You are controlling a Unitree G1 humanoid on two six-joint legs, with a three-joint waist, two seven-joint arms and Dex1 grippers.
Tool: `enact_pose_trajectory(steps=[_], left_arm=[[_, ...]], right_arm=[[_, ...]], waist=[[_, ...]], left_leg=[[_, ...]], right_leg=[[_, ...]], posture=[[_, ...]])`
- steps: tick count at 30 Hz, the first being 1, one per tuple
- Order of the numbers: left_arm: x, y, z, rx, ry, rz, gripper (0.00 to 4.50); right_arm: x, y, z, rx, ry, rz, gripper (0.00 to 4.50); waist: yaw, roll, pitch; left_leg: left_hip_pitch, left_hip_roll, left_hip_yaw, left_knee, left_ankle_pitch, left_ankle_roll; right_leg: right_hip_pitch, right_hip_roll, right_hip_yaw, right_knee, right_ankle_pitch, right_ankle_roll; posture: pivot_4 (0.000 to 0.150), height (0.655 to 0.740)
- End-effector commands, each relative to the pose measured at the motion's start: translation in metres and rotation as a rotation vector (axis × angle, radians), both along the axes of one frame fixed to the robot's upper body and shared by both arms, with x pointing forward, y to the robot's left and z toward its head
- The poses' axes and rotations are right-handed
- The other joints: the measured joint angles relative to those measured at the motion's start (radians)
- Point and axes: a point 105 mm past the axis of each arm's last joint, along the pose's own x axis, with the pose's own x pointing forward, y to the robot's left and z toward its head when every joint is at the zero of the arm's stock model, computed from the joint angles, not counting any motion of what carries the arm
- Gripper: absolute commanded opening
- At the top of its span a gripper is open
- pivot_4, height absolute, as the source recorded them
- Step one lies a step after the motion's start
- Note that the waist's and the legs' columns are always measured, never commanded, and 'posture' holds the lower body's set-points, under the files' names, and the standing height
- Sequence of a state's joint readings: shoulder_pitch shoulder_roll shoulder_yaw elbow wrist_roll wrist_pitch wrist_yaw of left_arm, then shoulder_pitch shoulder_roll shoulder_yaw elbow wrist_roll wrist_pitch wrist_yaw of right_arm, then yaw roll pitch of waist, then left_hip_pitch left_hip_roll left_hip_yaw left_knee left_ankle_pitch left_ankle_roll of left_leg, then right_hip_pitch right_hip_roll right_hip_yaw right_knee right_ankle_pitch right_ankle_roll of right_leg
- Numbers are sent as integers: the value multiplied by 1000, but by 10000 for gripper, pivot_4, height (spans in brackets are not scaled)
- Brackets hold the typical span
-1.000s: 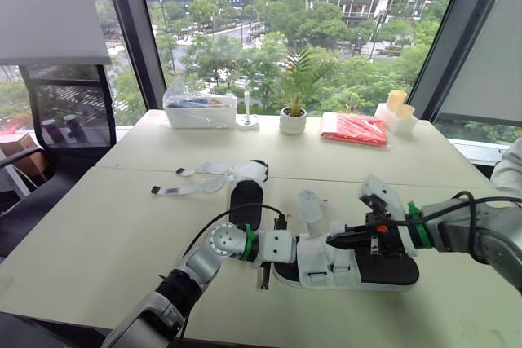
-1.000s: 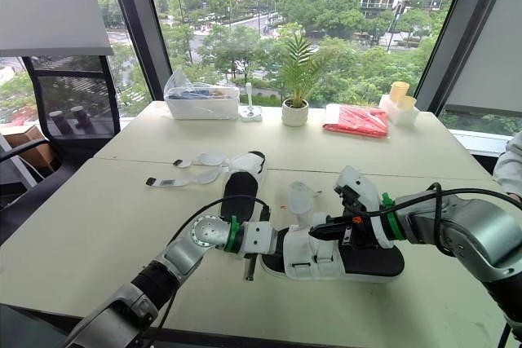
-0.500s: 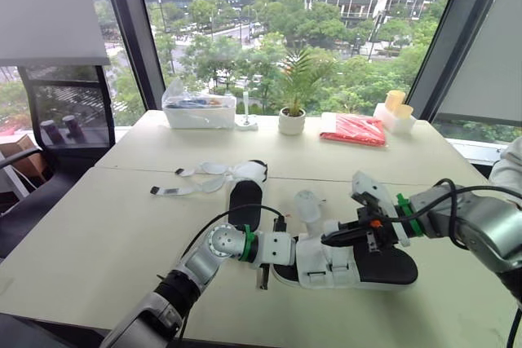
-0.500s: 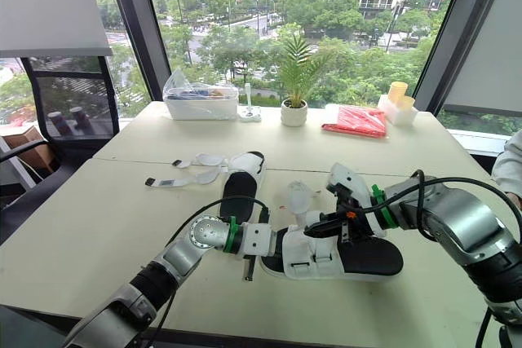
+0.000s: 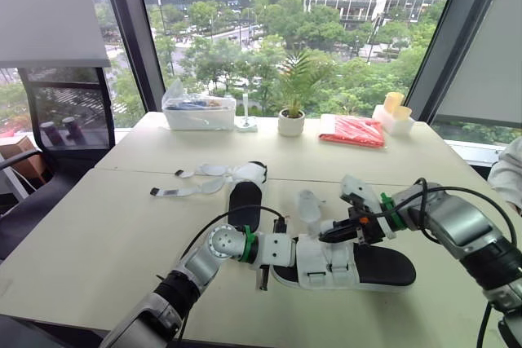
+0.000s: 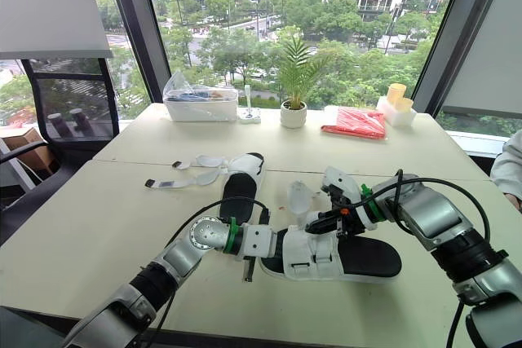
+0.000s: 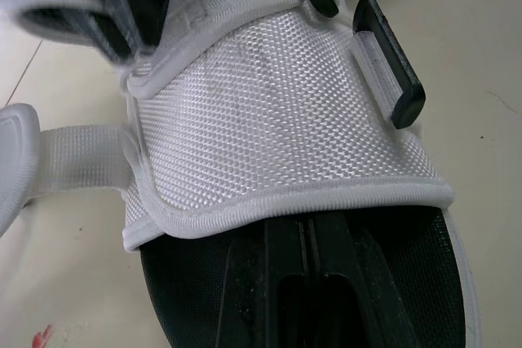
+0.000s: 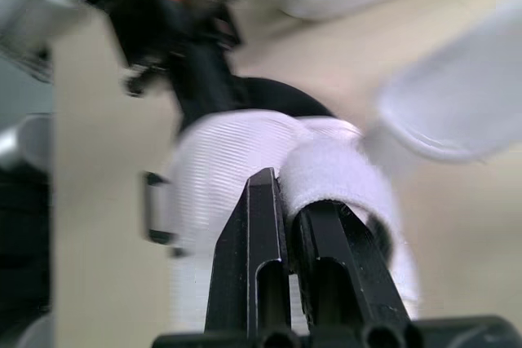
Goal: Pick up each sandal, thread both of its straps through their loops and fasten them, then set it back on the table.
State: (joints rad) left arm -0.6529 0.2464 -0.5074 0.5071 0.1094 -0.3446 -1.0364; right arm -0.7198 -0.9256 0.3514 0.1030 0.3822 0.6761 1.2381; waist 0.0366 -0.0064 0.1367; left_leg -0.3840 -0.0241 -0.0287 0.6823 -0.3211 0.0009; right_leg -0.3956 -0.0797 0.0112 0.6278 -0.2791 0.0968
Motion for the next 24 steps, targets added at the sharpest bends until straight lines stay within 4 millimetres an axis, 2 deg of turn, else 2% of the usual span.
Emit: enact_pose_trajectory(steps=[1,4,6,7,13,19,24], left_arm=[[-20,36,-78,297,169,29,0],[-20,36,-78,294,167,31,0],[-20,35,-78,293,167,32,0],[-20,35,-78,292,167,32,0],[-19,34,-77,290,167,34,0],[-17,33,-76,284,167,35,0],[-16,31,-74,276,165,37,0]], right_arm=[[16,-28,-6,-95,-40,-105,15097],[21,-33,-8,-107,-50,-127,29352],[26,-35,-7,-114,-70,-140,40386],[29,-36,-6,-119,-86,-151,44346],[45,-43,20,-39,-91,-277,44346],[39,-52,10,6,159,-462,44346],[34,-45,1,116,315,-554,44346]], waist=[[1,0,-1],[0,2,-4],[0,3,-5],[0,3,-5],[0,4,-5],[1,5,-6],[0,6,-6]], left_leg=[[0,0,0,0,0,0],[0,0,0,-1,0,0],[0,0,0,-1,0,0],[0,0,0,-1,0,0],[0,0,0,-2,0,0],[0,0,0,-2,0,0],[-1,0,0,-2,0,0]], right_leg=[[0,0,0,0,0,0],[0,0,0,-1,0,0],[0,0,0,0,0,0],[0,0,0,0,0,0],[0,0,0,0,0,0],[-1,0,0,0,0,0],[-1,-1,0,0,0,-1]], posture=[[1500,7374],[1500,7374],[1500,7374],[1500,7374],[1500,7374],[1500,7374],[1500,7374]])
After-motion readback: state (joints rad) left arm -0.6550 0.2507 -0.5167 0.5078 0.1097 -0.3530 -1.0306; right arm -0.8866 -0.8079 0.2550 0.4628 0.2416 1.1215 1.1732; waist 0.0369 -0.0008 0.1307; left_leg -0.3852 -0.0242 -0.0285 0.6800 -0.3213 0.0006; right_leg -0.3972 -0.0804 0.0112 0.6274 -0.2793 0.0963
